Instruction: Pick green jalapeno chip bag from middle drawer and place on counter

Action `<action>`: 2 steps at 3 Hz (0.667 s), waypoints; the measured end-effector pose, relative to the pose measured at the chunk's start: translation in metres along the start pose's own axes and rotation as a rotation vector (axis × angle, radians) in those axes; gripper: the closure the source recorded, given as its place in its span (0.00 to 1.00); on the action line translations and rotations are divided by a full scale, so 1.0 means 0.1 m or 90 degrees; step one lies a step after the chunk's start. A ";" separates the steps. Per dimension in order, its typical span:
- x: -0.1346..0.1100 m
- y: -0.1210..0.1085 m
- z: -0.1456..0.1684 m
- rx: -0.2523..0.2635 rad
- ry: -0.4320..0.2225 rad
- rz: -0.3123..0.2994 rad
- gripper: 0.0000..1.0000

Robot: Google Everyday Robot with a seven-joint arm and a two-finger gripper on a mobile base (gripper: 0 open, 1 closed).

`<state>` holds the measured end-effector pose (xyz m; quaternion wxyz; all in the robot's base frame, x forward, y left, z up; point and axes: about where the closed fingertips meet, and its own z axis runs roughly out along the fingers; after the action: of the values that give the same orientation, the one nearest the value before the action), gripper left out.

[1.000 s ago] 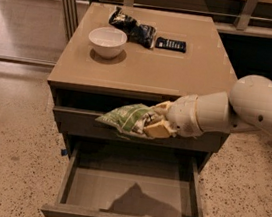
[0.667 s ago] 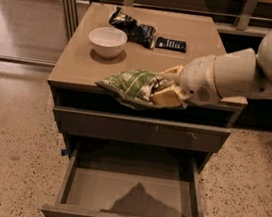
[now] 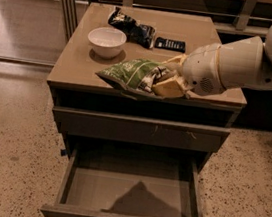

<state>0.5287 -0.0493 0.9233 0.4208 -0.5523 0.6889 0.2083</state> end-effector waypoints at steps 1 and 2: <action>0.07 -0.25 -0.01 0.031 0.024 -0.035 1.00; 0.14 -0.60 -0.01 0.059 0.046 -0.061 1.00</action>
Offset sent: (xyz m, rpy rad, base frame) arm 0.0973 -0.0500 0.0030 -0.1601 -0.1665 -0.0686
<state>0.5839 -0.0765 0.9227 0.4307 -0.5715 0.6852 0.1356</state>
